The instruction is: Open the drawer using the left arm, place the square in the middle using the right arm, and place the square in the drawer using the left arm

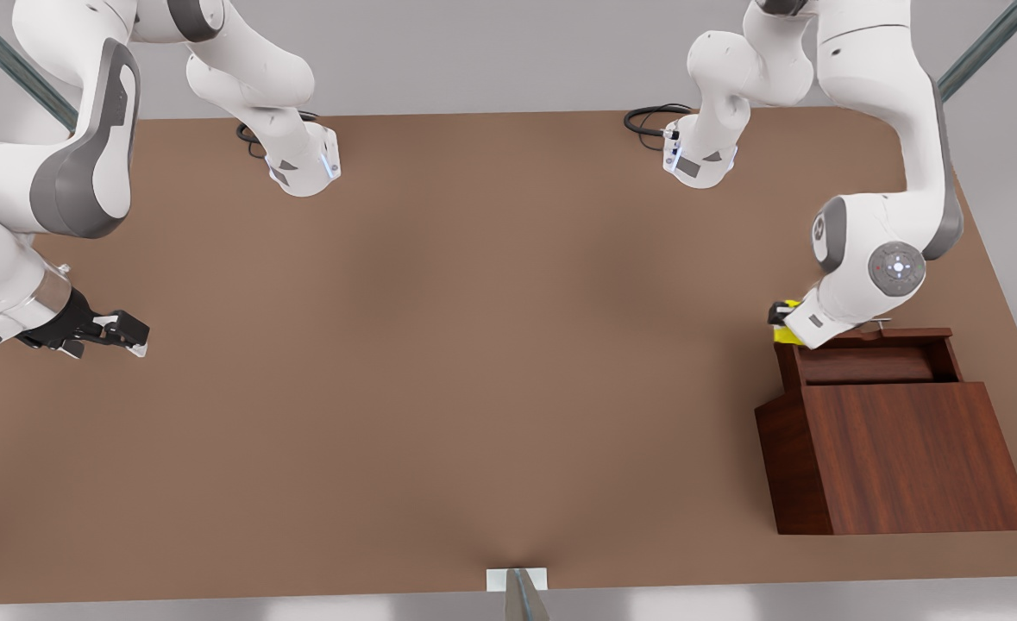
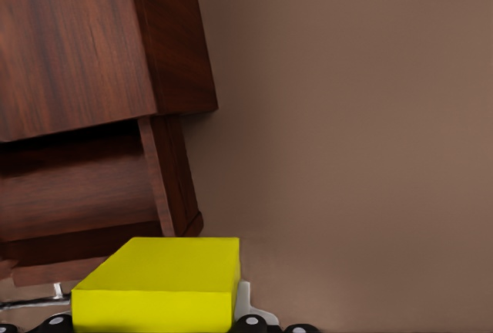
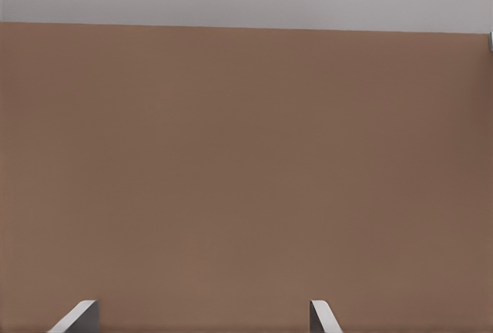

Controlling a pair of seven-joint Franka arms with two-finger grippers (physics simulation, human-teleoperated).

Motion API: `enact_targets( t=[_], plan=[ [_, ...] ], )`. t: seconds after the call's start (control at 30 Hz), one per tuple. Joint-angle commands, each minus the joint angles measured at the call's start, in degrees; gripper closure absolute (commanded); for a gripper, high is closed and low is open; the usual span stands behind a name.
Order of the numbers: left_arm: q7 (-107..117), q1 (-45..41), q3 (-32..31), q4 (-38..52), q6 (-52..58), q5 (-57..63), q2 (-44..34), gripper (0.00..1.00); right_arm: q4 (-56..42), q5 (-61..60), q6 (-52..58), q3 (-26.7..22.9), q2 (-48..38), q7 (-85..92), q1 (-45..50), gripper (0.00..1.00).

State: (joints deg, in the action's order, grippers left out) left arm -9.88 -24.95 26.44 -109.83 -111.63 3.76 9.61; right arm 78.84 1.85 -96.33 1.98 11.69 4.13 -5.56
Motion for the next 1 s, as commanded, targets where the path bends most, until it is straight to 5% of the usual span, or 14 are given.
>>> enact_targets(
  t=[0.0,0.23,0.83,0.87,0.9,0.97],
  plan=[
    [-0.5,-0.2,0.6,0.5,0.0,-0.6,0.3,0.26,0.0,0.0,0.0,0.0,0.0,0.0,0.0,0.0],
    [-6.4,0.0,6.7,4.1,-1.8,-4.8,4.6,0.26,0.0,0.0,0.0,0.0,0.0,0.0,0.0,0.0],
    [-8.1,2.9,6.7,8.7,-3.4,-7.6,11.3,0.25,0.0,-0.1,0.1,0.0,-0.1,0.0,0.0,0.0],
    [-8.1,2.9,6.7,8.7,-3.4,-7.6,11.7,0.21,0.0,-0.1,0.3,0.0,-0.2,0.0,0.0,0.0],
    [-8.1,3.2,6.7,8.7,-3.4,-7.7,11.8,0.0,0.0,-0.1,0.3,0.0,-0.3,0.0,0.0,0.0],
    [-8.1,3.2,6.7,8.7,-3.4,-7.7,11.8,0.0,0.0,-0.1,0.4,0.0,-0.3,0.0,0.0,0.0]
  ],
)
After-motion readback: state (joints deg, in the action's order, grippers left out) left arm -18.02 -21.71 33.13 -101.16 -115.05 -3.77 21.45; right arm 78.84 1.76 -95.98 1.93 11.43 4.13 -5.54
